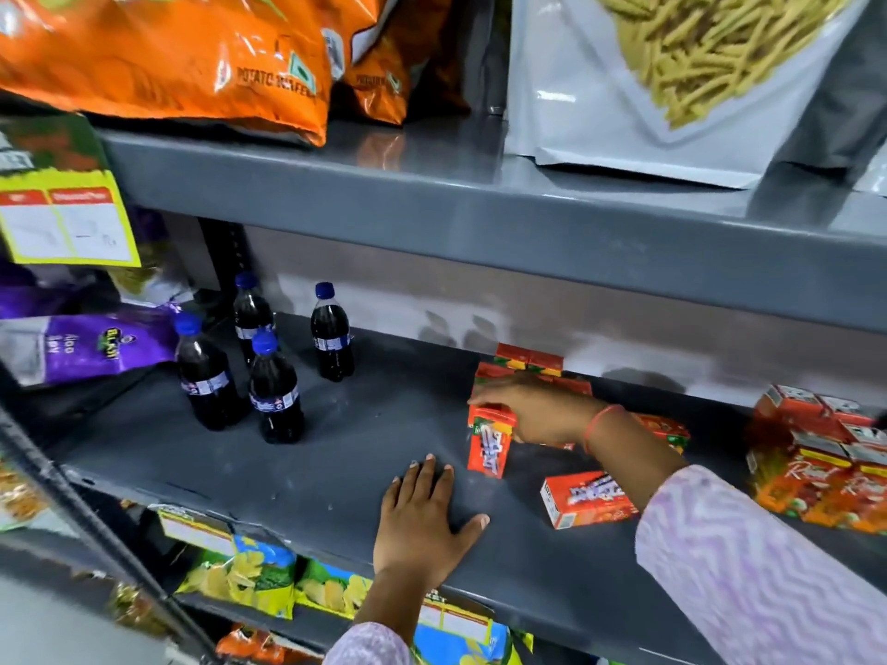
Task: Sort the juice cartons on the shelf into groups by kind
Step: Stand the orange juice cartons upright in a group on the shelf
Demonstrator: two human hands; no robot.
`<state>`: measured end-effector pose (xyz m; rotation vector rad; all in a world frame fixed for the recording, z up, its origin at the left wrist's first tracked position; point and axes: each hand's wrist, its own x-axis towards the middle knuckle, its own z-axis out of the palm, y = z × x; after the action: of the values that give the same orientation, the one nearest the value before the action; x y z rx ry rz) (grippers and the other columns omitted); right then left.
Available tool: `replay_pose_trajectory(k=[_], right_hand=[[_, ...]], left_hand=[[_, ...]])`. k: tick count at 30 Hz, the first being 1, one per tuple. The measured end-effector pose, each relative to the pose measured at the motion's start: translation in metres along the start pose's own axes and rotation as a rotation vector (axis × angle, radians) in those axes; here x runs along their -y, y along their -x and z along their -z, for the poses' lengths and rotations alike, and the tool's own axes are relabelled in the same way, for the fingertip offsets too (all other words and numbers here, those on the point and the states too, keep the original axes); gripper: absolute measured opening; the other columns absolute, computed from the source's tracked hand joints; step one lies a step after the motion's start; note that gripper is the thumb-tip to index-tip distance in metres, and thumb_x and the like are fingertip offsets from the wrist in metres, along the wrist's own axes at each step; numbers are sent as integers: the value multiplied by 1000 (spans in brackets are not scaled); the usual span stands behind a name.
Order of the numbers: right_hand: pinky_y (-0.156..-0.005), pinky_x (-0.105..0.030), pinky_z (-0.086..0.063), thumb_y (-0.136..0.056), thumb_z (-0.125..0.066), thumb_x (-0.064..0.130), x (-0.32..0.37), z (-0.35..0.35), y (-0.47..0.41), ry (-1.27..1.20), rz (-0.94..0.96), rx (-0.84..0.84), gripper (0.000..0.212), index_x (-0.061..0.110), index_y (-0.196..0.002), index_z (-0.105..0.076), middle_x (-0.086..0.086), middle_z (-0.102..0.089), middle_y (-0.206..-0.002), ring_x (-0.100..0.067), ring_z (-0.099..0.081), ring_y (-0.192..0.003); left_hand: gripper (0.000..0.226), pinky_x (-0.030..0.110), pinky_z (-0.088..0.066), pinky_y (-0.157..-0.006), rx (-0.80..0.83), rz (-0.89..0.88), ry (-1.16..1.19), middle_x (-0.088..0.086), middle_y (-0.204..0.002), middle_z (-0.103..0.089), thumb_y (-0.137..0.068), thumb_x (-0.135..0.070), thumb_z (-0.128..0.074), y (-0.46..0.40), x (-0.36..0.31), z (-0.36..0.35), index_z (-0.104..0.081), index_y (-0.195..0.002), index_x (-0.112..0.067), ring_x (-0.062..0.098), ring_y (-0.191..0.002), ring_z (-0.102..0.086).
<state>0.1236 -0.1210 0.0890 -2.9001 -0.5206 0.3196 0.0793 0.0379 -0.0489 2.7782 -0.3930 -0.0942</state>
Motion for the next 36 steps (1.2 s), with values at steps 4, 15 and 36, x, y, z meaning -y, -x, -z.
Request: replay_pose_trajectory(k=[4, 15, 36], right_hand=[[-89, -27, -42, -86, -52, -1, -3, 3, -4, 116, 5, -22, 40, 14, -123, -58, -9, -59, -129, -27, -55, -113], [-83, -34, -51, -81, -57, 1, -7, 3, -6, 253, -24, -5, 33, 5, -114, -62, -17, -64, -116, -35, -60, -104], [-92, -30, -44, -77, -70, 13, -89, -31, 82, -71, -463, 296, 53, 9, -126, -52, -13, -56, -131, -24, -52, -113]], left_hand=[[77, 35, -1, -119, -17, 6, -5, -3, -158, -3, -83, -68, -31, 2, -2, -1, -11, -145, -26, 16, -145, 0], [76, 34, 0, -118, -21, 20, -13, -7, -158, -3, -83, -68, -31, -1, -2, -3, -10, -145, -29, 14, -145, 1], [109, 34, -6, -118, -56, 6, -57, -4, -157, -11, -52, -83, 4, -2, -1, -7, -16, -145, -28, 15, -145, -7]])
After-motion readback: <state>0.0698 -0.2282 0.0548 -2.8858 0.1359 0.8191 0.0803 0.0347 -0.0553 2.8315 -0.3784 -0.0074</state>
